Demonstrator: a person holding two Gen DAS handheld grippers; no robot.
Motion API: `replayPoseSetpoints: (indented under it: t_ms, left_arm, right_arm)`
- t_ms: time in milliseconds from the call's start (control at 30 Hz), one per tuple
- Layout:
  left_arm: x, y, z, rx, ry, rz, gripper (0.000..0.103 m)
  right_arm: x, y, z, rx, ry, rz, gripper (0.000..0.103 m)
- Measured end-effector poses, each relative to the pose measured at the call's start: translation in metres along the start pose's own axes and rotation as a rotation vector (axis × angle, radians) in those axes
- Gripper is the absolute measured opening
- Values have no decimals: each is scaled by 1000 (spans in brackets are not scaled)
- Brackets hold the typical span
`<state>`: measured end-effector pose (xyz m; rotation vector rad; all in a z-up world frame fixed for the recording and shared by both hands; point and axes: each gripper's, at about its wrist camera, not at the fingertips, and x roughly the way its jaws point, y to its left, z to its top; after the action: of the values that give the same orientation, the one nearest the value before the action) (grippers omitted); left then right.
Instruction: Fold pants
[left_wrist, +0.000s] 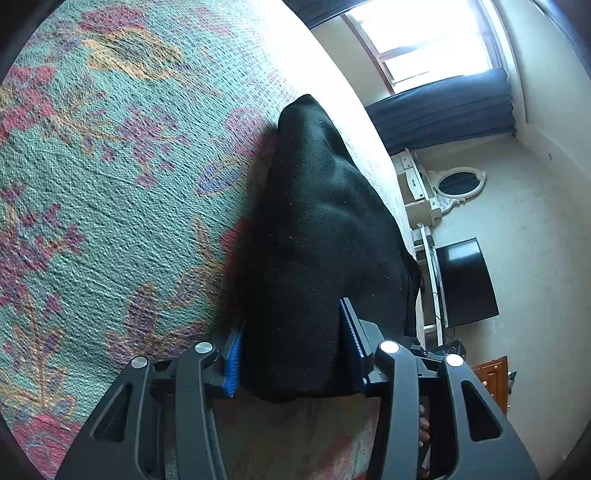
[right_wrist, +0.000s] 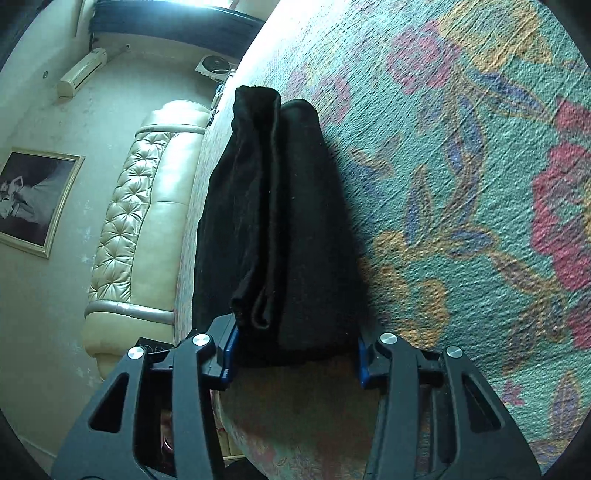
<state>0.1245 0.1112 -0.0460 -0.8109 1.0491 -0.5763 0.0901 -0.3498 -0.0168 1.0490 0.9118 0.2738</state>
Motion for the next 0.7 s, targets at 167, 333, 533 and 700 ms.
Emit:
replayPoseSetpoints:
  t_ms: [167, 333, 533, 700]
  left_arm:
    - [-3, -9, -4, 48, -18, 42, 35]
    - [-3, -18, -6, 69, -24, 93, 33]
    - [-6, -19, -11, 63, -20, 121, 32]
    - [-10, -18, -16, 50, -17, 120, 32]
  right_arm:
    - [-2, 0, -3, 11, -20, 15, 42]
    - [-8, -3, -6, 16, -38, 25, 39]
    - [-14, -1, -9, 16, -43, 27, 39]
    - [-18, 0, -14, 15, -42, 27, 38]
